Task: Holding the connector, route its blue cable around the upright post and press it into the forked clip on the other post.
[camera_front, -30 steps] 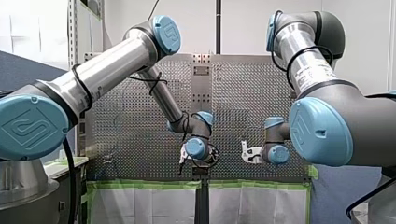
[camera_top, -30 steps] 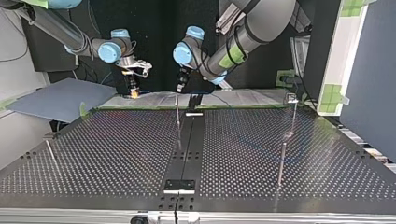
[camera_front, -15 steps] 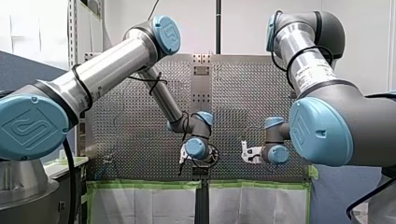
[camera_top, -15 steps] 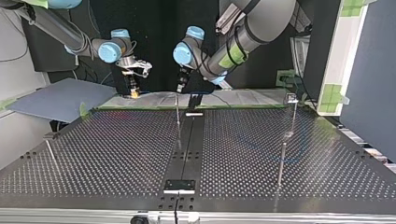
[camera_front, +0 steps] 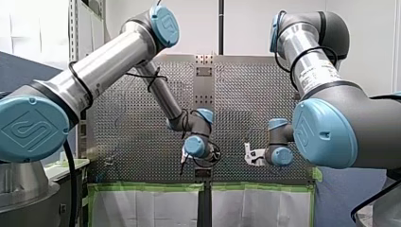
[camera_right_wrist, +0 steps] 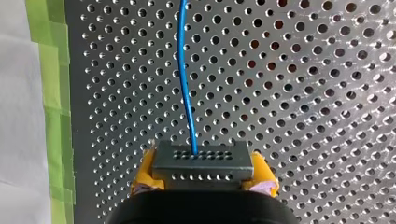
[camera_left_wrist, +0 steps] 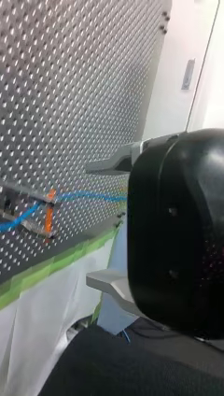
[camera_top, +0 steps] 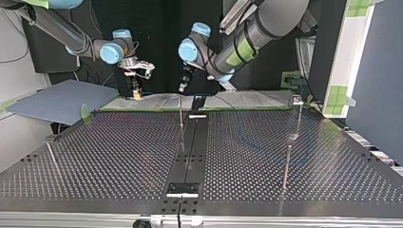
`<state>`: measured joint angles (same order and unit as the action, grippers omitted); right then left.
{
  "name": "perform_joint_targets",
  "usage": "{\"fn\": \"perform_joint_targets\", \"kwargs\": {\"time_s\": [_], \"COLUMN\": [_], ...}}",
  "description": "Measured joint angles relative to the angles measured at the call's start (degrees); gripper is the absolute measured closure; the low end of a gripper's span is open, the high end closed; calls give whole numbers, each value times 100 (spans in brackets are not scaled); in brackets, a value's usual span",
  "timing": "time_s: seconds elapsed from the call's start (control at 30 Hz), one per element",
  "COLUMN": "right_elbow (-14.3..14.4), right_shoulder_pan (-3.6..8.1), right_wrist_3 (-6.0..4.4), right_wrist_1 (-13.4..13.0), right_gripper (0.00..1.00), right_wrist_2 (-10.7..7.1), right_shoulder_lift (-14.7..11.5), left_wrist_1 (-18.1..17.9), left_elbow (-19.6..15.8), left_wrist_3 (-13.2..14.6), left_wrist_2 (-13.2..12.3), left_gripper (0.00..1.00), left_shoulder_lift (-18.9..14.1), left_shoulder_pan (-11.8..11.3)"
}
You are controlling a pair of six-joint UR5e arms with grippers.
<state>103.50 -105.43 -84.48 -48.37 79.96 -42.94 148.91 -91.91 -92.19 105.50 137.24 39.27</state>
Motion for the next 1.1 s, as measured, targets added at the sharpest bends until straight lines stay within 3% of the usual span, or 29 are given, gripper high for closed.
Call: {"fn": "perform_joint_targets", "kwargs": {"time_s": [0.37,0.57,0.83,1.1], "right_elbow": [0,0,0,0], "right_shoulder_pan": [11,16,17,25], "right_wrist_3": [-10,-27,-38,-51], "right_wrist_1": [29,51,51,31], "right_gripper": [100,100,100,100], "right_wrist_2": [-2,-4,2,-64], "right_shoulder_lift": [1,1,3,4], "left_wrist_1": [-437,-259,2,39], "left_elbow": [-521,-815,-1187,-1509], "left_wrist_3": [-183,-182,-206,-252], "left_wrist_2": [10,84,364,396], "left_gripper": [0,0,0,0], "left_shoulder_lift": [-521,-815,-1186,-1508], "left_shoulder_pan": [85,114,129,151]}}
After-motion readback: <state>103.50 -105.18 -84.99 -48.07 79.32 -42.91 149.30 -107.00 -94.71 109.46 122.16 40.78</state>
